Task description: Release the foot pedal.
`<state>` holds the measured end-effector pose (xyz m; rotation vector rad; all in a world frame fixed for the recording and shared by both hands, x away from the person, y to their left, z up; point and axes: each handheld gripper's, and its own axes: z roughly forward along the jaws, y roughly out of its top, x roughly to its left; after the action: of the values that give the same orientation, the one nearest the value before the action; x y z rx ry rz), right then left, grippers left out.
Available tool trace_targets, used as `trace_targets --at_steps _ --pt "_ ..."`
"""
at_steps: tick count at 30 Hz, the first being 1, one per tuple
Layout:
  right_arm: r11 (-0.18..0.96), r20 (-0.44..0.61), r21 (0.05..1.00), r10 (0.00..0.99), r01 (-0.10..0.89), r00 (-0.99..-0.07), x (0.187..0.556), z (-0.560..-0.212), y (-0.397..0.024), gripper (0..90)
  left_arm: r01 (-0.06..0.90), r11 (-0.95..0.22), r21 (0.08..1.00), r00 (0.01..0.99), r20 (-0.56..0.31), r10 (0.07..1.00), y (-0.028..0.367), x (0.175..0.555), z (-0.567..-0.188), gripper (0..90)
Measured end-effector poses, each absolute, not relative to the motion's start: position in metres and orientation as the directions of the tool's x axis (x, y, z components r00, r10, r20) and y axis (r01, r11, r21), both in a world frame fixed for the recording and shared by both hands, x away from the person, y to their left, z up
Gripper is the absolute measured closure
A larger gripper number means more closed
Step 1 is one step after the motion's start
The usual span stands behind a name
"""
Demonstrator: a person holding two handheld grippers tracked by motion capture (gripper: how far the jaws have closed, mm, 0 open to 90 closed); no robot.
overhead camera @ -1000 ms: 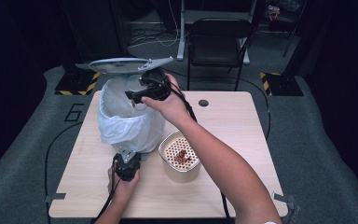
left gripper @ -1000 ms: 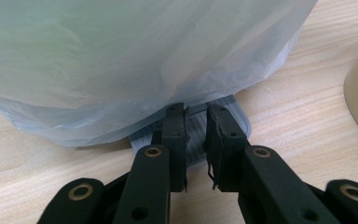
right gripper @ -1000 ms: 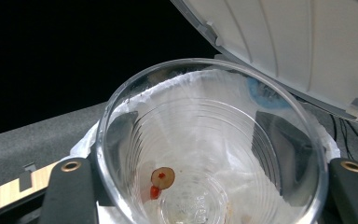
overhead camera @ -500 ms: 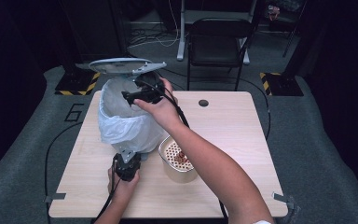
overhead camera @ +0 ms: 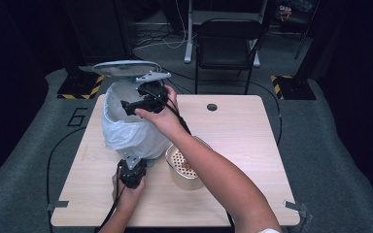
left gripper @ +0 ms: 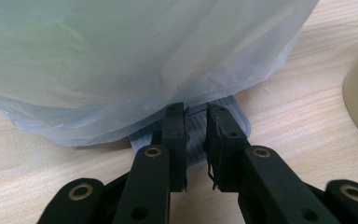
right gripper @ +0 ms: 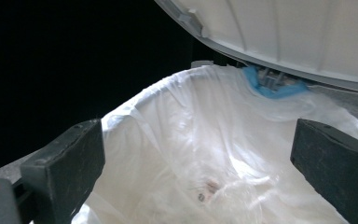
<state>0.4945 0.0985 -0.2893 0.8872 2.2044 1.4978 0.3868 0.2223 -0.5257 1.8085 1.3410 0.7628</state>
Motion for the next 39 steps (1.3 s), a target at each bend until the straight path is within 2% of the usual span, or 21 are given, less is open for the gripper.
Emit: trace_targets --at_steps 5,13,16,18,19,20,21,23,26,27,32,39 --pt "0.271 0.057 0.912 0.658 0.307 -0.751 0.486 -0.288 0.084 5.8 0.516 -0.17 0.839 0.273 0.027 0.962 0.222 0.387 -0.526 77.9" --pt "0.276 0.032 0.911 0.694 0.308 -0.719 0.466 -0.286 0.019 13.7 0.52 -0.149 0.841 0.277 -0.001 0.961 0.225 0.387 -0.526 77.3" --pt "0.286 -0.006 0.912 0.727 0.295 -0.687 0.468 -0.289 -0.005 14.2 0.508 -0.105 0.855 0.297 -0.059 0.953 0.224 0.385 -0.526 68.5" --pt "0.266 0.004 0.915 0.746 0.304 -0.666 0.471 -0.293 -0.019 14.5 0.491 -0.141 0.86 0.321 -0.028 0.947 0.224 0.383 -0.526 58.1" --pt "0.262 0.01 0.913 0.751 0.312 -0.661 0.472 -0.295 -0.026 14.7 0.461 -0.187 0.868 0.332 0.026 0.943 0.225 0.382 -0.524 54.8" --pt "0.266 0.0 0.913 0.756 0.308 -0.654 0.473 -0.296 -0.031 14.7 0.455 -0.186 0.871 0.333 0.027 0.943 0.223 0.38 -0.524 50.4" --pt "0.263 -0.003 0.914 0.764 0.307 -0.645 0.474 -0.298 -0.035 14.9 0.429 -0.217 0.877 0.337 0.068 0.939 0.224 0.378 -0.524 50.0" --pt "0.254 -0.004 0.917 0.776 0.307 -0.631 0.474 -0.301 -0.043 14.9 0.412 -0.217 0.885 0.348 0.068 0.935 0.224 0.375 -0.522 48.7" --pt "0.248 -0.002 0.918 0.783 0.309 -0.622 0.472 -0.305 -0.052 15.0 0.412 -0.21 0.887 0.359 0.054 0.932 0.23 0.374 -0.517 45.9" --pt "0.249 -0.002 0.917 0.784 0.311 -0.621 0.471 -0.306 -0.054 15.0 0.433 -0.166 0.886 0.351 0.004 0.937 0.234 0.372 -0.514 45.5" --pt "0.249 -0.012 0.918 0.794 0.308 -0.608 0.467 -0.313 -0.068 15.3 0.476 -0.14 0.868 0.361 -0.048 0.931 0.244 0.368 -0.508 44.7" --pt "0.242 -0.012 0.917 0.813 0.318 -0.582 0.462 -0.325 -0.093 15.8 0.508 -0.106 0.855 0.345 -0.089 0.934 0.269 0.359 -0.5 45.1"
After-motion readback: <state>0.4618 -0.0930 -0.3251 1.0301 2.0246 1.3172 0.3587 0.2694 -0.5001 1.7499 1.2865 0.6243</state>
